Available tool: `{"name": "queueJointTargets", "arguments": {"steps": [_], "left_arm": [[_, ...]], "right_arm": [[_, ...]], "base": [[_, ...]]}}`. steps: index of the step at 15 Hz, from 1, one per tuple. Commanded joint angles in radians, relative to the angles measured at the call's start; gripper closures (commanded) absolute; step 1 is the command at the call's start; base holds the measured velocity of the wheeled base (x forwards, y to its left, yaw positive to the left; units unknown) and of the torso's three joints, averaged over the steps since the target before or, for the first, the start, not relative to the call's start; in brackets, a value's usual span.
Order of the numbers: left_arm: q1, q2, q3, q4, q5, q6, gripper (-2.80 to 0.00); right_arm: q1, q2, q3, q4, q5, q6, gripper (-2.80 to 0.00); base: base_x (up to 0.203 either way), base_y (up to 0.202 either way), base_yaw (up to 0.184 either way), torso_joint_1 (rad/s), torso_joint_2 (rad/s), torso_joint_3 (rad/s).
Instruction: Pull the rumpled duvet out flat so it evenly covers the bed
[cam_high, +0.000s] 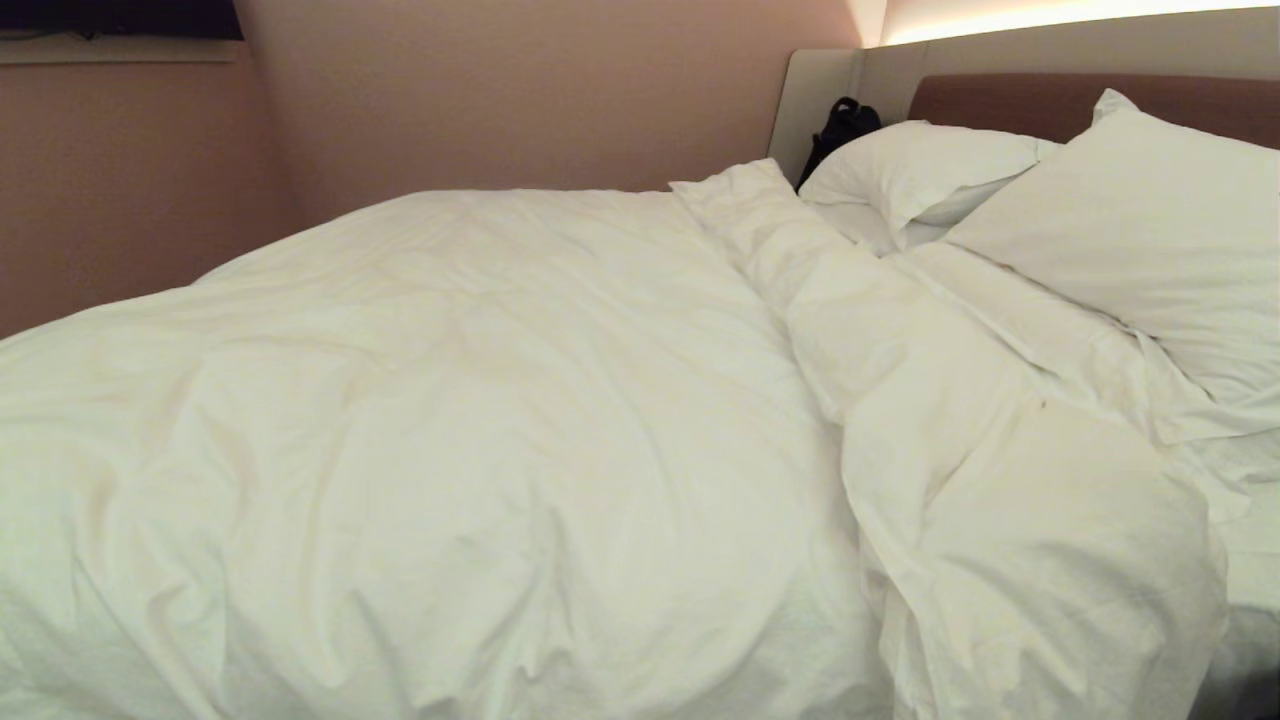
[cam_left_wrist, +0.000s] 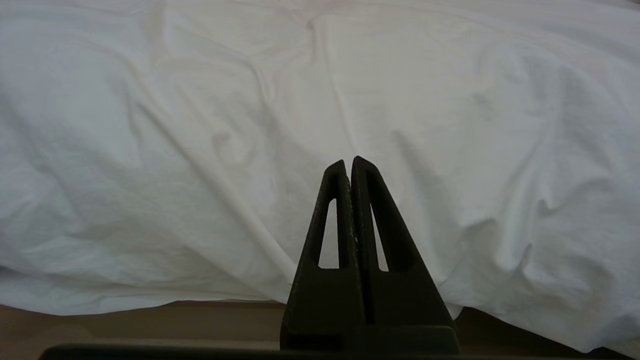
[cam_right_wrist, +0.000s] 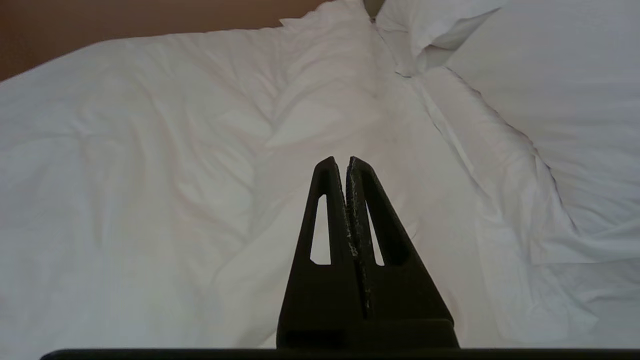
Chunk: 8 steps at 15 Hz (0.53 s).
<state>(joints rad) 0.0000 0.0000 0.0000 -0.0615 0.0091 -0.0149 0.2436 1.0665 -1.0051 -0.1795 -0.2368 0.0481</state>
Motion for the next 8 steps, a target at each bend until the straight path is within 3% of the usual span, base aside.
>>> {"name": "queueJointTargets", "arguments": {"steps": [1,5,8], "left_arm": [[0.000,0.000,0.000,0.000,0.000,0.000,0.00],[0.000,0.000,0.000,-0.001,0.000,0.000,0.00],[0.001,0.000,0.000,0.000,0.000,-0.002,0.00]], "right_arm": [[0.016,-0.116,0.047,-0.001,0.025,0.001,0.00],[0.031,-0.331,0.182,0.039,0.043,0.000,0.00],[0.032,-0.492,0.243,0.159,0.050,-0.006,0.00]], "base": [[0.000,0.000,0.000,0.000,0.00,0.000],[0.000,0.000,0.000,0.000,0.00,0.000],[0.000,0.000,0.000,0.000,0.00,0.000]]}}
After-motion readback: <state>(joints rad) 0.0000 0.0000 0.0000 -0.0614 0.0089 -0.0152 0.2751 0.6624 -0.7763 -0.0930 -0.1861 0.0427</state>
